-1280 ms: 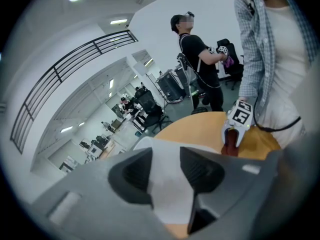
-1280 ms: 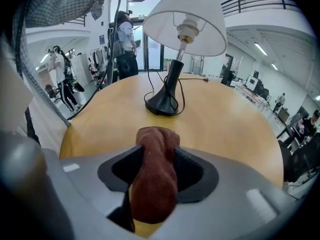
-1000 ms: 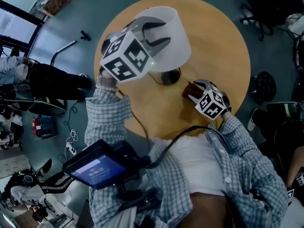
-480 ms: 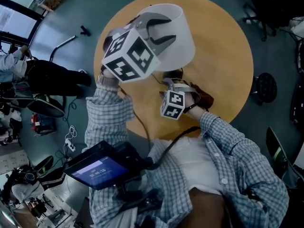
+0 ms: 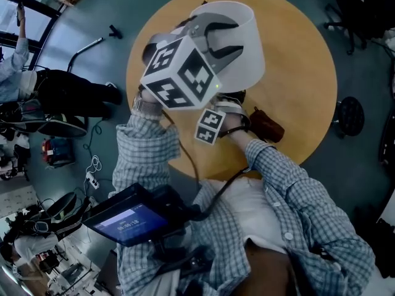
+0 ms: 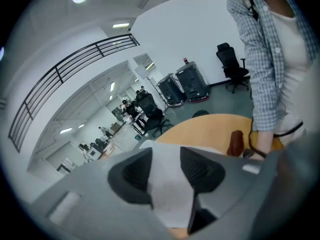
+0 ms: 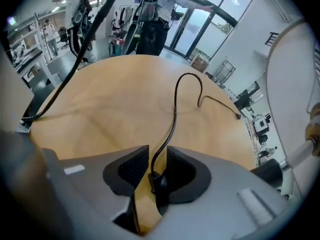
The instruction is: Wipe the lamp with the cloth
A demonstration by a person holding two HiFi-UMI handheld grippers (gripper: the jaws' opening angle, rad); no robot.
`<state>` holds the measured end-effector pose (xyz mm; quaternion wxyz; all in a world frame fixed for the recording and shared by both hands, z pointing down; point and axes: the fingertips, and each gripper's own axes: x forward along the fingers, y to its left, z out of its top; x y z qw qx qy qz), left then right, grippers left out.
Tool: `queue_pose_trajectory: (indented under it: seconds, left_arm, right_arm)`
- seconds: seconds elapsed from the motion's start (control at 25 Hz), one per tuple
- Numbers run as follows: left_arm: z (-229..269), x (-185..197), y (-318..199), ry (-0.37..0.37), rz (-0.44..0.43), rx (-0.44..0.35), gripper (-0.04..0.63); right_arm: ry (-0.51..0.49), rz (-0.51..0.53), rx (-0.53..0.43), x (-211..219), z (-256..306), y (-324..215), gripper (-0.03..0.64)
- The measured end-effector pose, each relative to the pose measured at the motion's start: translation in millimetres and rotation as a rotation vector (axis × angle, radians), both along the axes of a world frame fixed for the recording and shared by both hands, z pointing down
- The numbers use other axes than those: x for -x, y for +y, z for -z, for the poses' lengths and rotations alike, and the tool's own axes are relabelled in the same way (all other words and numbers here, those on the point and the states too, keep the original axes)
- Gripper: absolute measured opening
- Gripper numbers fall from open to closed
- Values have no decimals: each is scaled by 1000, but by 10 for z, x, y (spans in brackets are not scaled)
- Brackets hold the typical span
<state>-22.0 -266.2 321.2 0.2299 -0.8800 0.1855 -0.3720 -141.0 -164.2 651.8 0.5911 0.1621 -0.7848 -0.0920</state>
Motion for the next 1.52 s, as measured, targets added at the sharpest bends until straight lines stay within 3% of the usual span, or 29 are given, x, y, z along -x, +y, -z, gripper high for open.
queue_pose_trajectory:
  seconds: [0.08,0.6,0.96,1.52]
  left_arm:
    - [-8,-1,34,-1,-7,0,178]
    - [7,11,207,-18,-34,-39,178]
    - [-27,-158,464,-54,-53,-97,176]
    - [-120,-494,1011,-127,-72,-206,165]
  right_arm:
    - [26,7,-10,-12,-59,0,75]
    - [7,136,81,-234,-70,611,42]
    - [22,73,90,-908,-147,841,26]
    - [-61,-10,46,-997,-151,769,31]
